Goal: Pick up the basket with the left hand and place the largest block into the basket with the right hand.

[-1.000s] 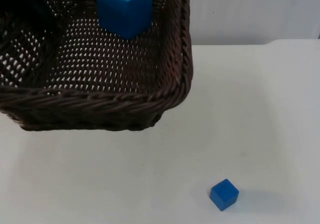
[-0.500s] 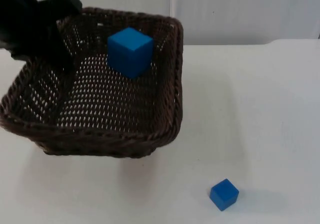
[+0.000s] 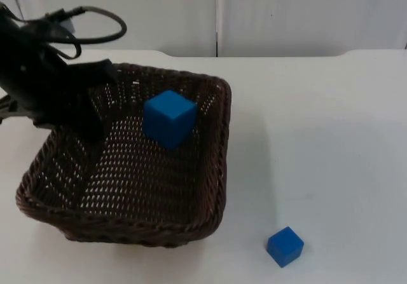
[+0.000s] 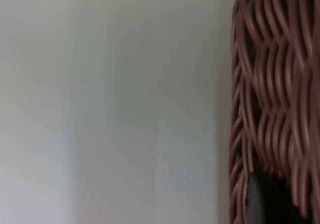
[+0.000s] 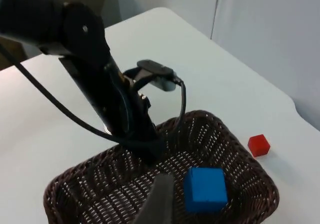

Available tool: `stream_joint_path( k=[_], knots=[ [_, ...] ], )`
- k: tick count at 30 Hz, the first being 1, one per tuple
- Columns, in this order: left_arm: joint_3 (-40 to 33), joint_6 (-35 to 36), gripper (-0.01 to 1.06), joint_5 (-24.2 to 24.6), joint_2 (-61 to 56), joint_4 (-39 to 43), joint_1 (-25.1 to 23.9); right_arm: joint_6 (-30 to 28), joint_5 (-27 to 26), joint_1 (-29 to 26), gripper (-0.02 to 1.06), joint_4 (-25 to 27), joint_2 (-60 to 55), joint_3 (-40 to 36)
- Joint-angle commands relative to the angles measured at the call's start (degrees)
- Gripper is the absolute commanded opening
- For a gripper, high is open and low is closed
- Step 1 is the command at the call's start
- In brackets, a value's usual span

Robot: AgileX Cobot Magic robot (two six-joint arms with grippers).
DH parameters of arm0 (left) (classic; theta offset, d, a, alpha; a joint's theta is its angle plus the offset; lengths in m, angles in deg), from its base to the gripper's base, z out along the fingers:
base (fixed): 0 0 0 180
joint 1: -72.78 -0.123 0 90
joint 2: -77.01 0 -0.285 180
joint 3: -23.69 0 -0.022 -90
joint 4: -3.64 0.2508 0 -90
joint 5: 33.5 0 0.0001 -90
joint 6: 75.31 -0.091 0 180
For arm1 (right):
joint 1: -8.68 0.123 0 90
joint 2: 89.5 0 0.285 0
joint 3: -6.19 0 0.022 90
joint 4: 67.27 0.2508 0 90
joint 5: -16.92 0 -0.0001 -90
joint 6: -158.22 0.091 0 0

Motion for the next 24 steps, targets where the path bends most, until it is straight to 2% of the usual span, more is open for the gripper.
stream_joint_path(
  k=[1, 10, 24],
  knots=[
    [0.13, -0.73, 0.00, -1.82, 2.20, -3.24, -0.17, -1.13, -0.82, 0.29, 0.78, -0.35, 0.40, -0.19],
    [0.13, -1.13, 0.00, -2.49, 6.98, -4.77, -0.17, -1.31, -1.86, 0.29, 0.78, -0.35, 0.40, -0.19],
    [0.13, -1.13, 0.00, -2.24, 7.55, -4.64, -0.17, -1.31, -2.22, 0.29, 0.78, -0.35, 0.40, -0.19]
  ],
)
